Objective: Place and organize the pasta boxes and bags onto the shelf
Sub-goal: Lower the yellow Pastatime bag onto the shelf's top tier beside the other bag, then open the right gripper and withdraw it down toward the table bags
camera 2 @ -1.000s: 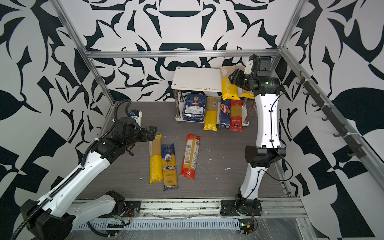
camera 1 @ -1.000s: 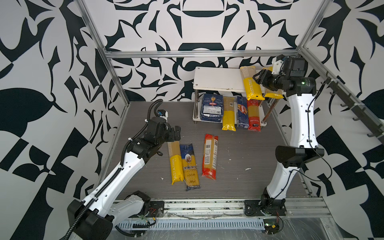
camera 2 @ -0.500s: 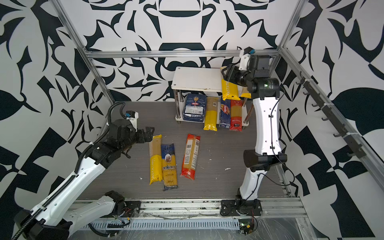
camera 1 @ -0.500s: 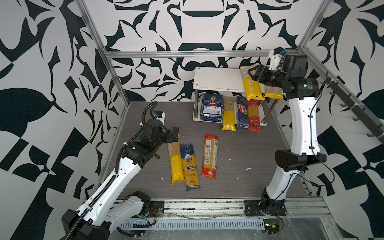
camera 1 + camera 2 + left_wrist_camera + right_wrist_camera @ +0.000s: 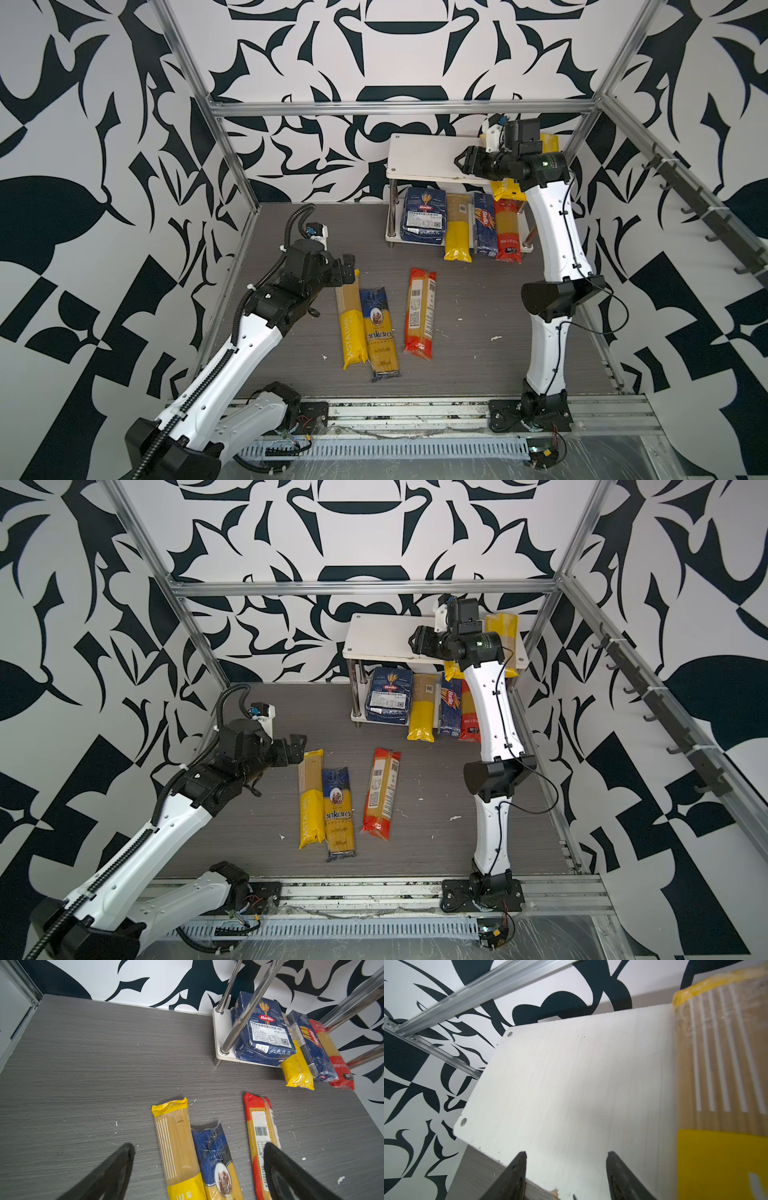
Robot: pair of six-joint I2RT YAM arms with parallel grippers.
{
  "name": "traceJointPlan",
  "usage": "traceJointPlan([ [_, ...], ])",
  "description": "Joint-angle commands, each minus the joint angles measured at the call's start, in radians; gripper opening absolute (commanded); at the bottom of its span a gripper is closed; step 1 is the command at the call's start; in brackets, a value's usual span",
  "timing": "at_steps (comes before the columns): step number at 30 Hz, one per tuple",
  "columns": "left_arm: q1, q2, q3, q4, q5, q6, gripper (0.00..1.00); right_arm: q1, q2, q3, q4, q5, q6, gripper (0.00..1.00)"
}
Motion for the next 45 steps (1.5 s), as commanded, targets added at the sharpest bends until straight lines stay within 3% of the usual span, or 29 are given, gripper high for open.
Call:
traceJointPlan([
  [1,0.009,0.013,-0.002,0.009,0.007,0.006,0.99,0.003,-0.032,0.043,0.004,0.057,-0.036,0.64],
  [19,0.049,0.027,-0.003,0.016,0.040,0.014,0.99,-0.067,0.005,0.071,-0.005,0.108,-0.044,0.65],
  [30,0.052,0.024,0.003,0.007,0.044,0.009,0.99,-0.051,-0.004,0.069,-0.006,0.094,-0.051,0.65],
  [39,0.052,-0.056,-0.017,-0.025,0.027,-0.015,0.99,0.066,-0.229,-0.072,0.024,0.153,-0.112,0.66],
  [45,0.052,-0.159,-0.077,-0.051,0.023,-0.059,0.99,0.153,-0.477,-0.402,0.096,0.168,-0.104,0.66],
])
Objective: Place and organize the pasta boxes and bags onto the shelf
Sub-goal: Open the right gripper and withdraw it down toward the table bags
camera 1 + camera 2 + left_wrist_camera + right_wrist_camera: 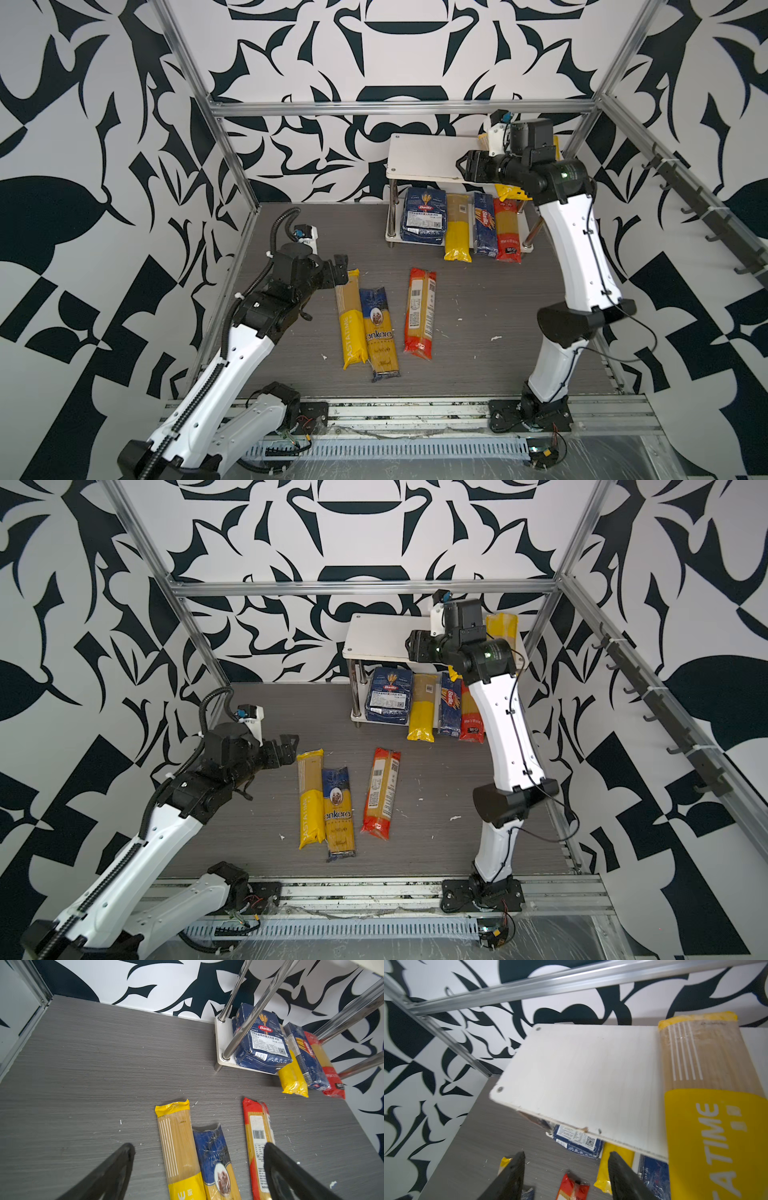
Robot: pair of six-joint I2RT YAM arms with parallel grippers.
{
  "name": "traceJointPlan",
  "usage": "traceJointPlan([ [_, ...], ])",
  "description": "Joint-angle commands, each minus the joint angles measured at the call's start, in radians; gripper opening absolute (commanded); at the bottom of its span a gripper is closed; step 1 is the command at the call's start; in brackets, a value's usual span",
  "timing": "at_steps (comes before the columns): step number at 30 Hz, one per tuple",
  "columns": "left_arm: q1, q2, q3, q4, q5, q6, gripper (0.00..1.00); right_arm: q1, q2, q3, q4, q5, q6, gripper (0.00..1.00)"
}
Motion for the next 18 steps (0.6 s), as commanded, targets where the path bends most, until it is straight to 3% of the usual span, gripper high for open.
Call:
traceJointPlan([
  [1,0.006,-0.059,-0.051,-0.040,-0.007,-0.043,0.99,0.040,-0.179,-0.176,0.098,0.029,-0.004,0.66],
  [8,0.006,-0.161,-0.126,-0.085,-0.011,-0.128,0.99,0.165,-0.451,-0.591,0.194,0.066,0.057,0.66],
  [18,0.005,-0.252,-0.253,-0.092,0.077,-0.213,0.99,0.333,-0.683,-1.080,0.277,0.169,0.157,0.66],
])
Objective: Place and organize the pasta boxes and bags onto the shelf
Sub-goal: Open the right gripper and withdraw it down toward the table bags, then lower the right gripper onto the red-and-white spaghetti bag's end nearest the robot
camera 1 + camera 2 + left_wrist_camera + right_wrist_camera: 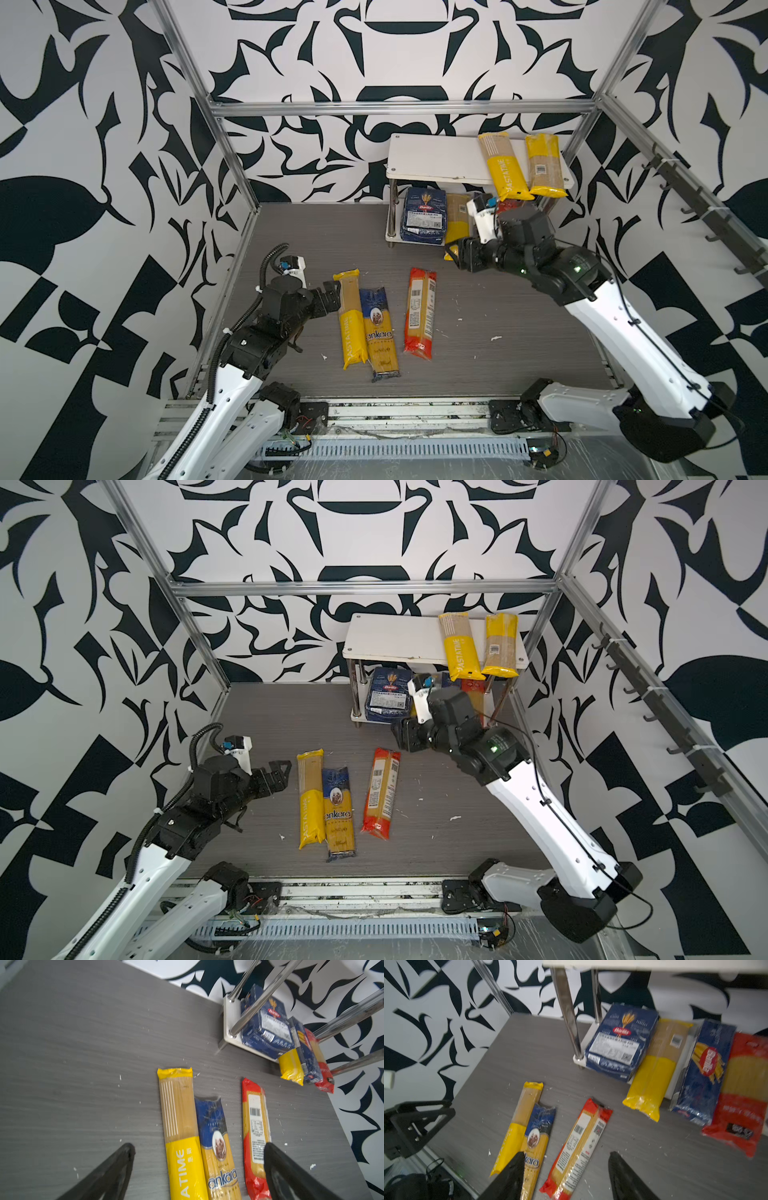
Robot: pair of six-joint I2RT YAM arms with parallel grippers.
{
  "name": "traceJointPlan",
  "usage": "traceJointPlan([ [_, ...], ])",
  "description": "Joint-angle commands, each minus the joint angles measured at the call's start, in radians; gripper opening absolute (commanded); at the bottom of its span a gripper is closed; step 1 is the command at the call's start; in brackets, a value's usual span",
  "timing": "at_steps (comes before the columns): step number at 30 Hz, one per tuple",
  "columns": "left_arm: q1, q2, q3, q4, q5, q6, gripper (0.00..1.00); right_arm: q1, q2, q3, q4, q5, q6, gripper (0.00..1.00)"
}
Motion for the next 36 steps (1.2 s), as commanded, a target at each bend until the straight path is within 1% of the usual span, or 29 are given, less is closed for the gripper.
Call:
traceJointPlan([
  [1,0.003,-0.024,-0.036,-0.022,0.045,-0.055,0.99,0.040,-0.075,-0.114,0.077,0.063,0.067,0.66],
  [5,0.002,-0.043,-0.074,-0.021,0.058,-0.076,0.99,0.073,-0.114,-0.272,0.119,0.068,0.108,0.66],
  [8,0.000,-0.058,-0.101,-0.019,0.058,-0.089,0.99,0.079,-0.125,-0.361,0.138,0.075,0.133,0.66],
  [11,-0.002,-0.068,-0.131,-0.008,0.063,-0.102,0.99,0.087,-0.123,-0.436,0.172,0.048,0.164,0.66],
  [15,-0.002,-0.060,-0.152,0.003,0.072,-0.106,0.99,0.112,-0.108,-0.516,0.188,0.069,0.195,0.67],
  [19,-0.002,-0.051,-0.160,0.014,0.075,-0.104,0.99,0.134,-0.095,-0.595,0.242,0.055,0.233,0.68],
  [20,-0.003,-0.048,-0.160,0.018,0.077,-0.104,0.99,0.139,-0.090,-0.611,0.251,0.056,0.243,0.84],
  [21,-0.003,-0.044,-0.161,0.022,0.080,-0.103,0.99,0.145,-0.084,-0.623,0.261,0.057,0.252,0.89],
  [23,-0.003,-0.035,-0.162,0.032,0.083,-0.102,0.99,0.158,-0.069,-0.641,0.282,0.055,0.267,0.90],
  [24,-0.003,-0.028,-0.161,0.035,0.084,-0.102,0.99,0.166,-0.057,-0.645,0.287,0.059,0.272,0.93],
  [30,-0.004,-0.007,-0.167,0.055,0.092,-0.100,0.99,0.203,0.008,-0.640,0.303,0.086,0.288,0.95],
  [32,-0.004,-0.008,-0.173,0.056,0.093,-0.098,0.99,0.216,0.031,-0.648,0.326,0.082,0.299,1.00],
  [36,-0.004,-0.013,-0.186,0.056,0.089,-0.092,0.99,0.256,0.095,-0.659,0.367,0.101,0.330,1.00],
])
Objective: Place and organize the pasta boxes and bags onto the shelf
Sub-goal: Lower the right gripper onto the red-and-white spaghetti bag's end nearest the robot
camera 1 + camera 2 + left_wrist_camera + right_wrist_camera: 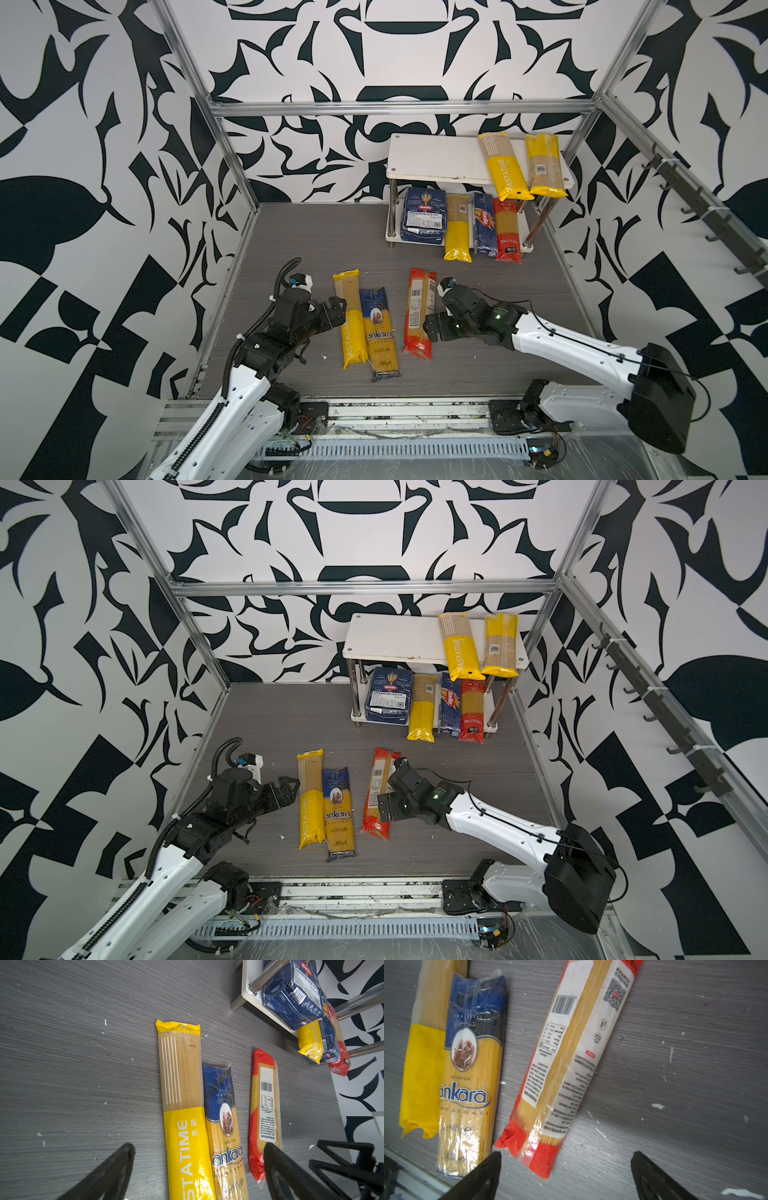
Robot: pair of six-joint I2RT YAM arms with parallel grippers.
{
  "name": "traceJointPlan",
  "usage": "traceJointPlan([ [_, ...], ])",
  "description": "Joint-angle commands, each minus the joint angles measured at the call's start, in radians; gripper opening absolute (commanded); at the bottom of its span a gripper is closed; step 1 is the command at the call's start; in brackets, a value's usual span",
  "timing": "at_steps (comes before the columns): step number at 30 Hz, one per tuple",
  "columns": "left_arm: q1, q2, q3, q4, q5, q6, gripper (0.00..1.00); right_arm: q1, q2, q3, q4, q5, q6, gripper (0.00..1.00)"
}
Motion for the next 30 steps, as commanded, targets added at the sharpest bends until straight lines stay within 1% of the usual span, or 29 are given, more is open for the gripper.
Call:
traceJointPlan([
  [1,-0.001,-0.008,-0.024,0.012,0.008,0.004,0.99,0.041,0.043,-0.003,0.056,0.048,0.048,1.00],
  [5,-0.001,-0.003,-0.028,0.011,0.013,0.006,0.99,0.093,0.118,0.003,0.087,0.099,0.074,1.00],
  [8,-0.001,0.000,-0.024,0.014,0.013,0.009,0.99,0.129,0.173,0.021,0.097,0.170,0.084,1.00],
  [12,-0.002,0.010,-0.024,0.019,0.016,0.014,0.99,0.151,0.236,0.043,0.117,0.198,0.102,1.00],
  [16,-0.002,0.024,-0.021,0.025,0.023,0.019,0.99,0.170,0.269,0.041,0.147,0.227,0.131,1.00],
  [23,-0.002,0.031,-0.016,0.024,0.022,0.025,0.99,0.183,0.296,0.025,0.191,0.230,0.169,1.00],
  [30,-0.002,0.029,-0.015,0.022,0.019,0.027,0.99,0.205,0.314,0.028,0.216,0.228,0.176,1.00],
])
